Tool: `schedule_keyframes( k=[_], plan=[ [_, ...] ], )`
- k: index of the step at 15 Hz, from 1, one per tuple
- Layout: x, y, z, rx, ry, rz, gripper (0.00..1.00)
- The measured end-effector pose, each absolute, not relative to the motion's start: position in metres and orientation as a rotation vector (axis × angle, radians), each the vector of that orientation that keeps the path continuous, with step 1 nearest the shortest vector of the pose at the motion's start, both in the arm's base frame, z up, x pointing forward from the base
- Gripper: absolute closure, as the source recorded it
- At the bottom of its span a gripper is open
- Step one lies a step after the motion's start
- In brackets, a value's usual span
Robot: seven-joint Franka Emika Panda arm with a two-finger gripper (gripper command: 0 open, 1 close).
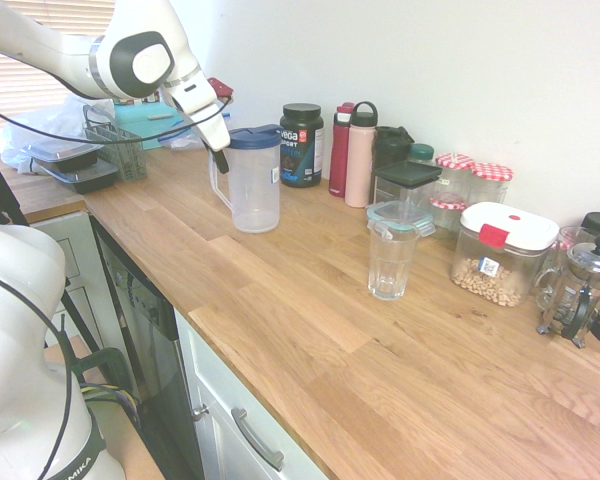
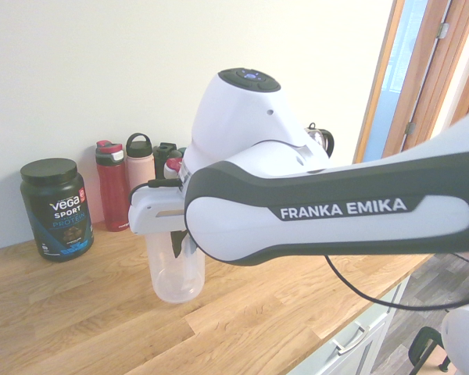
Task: Pour me some water
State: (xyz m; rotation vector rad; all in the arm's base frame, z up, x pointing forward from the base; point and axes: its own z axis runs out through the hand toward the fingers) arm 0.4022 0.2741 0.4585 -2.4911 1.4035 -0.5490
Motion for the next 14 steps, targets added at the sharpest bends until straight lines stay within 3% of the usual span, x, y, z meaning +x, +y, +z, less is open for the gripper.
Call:
schedule_keyframes(
  k=[2,3,14],
  plan=[
    [0.414,0.274,0.449,-2.494,1.38,-0.536,1.0],
    [0.417,0.275,0.45,-2.499,1.372,-0.528,0.0],
    [0.408,0.273,0.462,-2.562,1.312,-0.512,0.0]
  ],
)
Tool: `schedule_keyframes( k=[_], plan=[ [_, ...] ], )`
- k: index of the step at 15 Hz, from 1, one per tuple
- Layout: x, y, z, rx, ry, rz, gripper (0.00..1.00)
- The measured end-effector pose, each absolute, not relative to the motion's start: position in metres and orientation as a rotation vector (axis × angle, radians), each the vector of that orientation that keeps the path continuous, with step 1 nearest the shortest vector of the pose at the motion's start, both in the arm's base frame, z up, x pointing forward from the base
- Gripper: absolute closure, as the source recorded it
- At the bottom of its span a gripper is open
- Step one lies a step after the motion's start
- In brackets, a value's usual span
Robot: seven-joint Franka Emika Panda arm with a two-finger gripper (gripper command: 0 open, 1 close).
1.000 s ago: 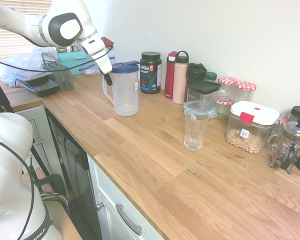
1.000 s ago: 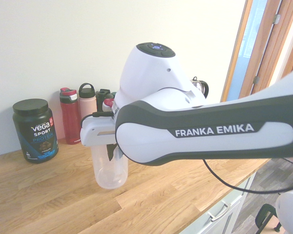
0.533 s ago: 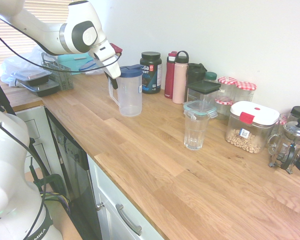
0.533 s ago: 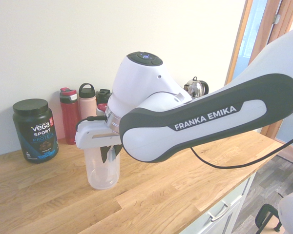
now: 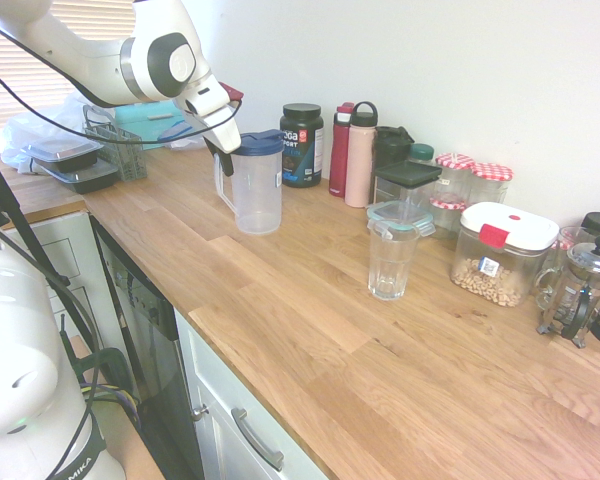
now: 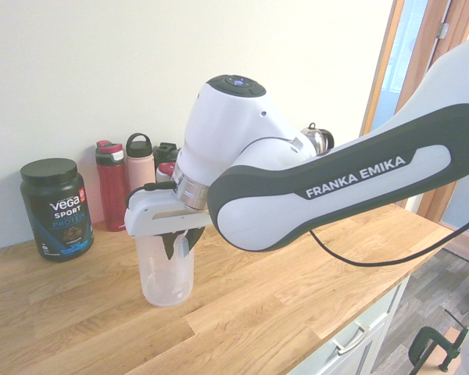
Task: Pour me some water
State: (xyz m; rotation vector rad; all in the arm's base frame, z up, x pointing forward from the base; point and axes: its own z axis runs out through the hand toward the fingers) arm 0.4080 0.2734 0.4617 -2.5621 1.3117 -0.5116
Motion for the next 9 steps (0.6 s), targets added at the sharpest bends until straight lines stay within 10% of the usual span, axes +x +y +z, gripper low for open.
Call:
schedule_keyframes(
  k=[9],
  plan=[
    [0.321,0.197,0.481,-2.812,1.381,-0.258,0.0]
  ],
)
